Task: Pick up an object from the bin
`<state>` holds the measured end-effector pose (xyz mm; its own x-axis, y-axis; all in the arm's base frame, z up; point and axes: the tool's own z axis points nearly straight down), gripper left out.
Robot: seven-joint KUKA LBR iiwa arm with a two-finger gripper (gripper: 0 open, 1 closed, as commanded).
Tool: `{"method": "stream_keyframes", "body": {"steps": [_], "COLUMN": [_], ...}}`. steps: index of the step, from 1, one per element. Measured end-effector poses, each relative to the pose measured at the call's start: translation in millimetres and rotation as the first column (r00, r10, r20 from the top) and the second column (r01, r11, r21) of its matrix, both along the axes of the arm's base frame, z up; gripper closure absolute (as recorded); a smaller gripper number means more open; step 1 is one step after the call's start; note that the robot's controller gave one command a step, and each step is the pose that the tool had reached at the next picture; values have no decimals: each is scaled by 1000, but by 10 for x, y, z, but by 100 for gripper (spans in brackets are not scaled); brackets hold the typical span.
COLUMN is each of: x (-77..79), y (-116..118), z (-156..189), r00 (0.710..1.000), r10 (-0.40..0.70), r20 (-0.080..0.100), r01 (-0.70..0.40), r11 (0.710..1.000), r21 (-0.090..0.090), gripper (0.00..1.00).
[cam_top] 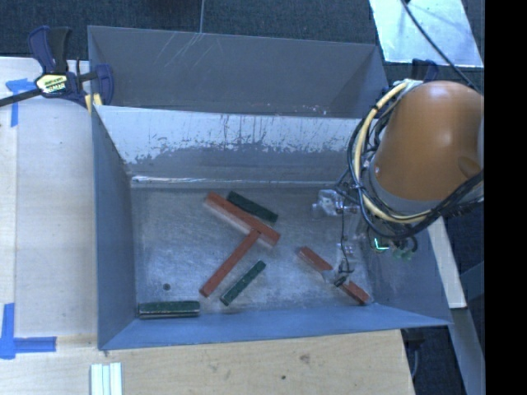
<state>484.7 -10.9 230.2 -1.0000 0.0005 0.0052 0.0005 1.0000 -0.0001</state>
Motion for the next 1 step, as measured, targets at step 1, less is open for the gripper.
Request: {"method": "stream_keyframes", "body": {"steps": [1], "x": [369], "y": [-496], "z": [-1639], "r00": [995], "r10": [-104], "r20": [2], "r01": [104], "r11": [995], "r21": [0], "gripper": [0]}}
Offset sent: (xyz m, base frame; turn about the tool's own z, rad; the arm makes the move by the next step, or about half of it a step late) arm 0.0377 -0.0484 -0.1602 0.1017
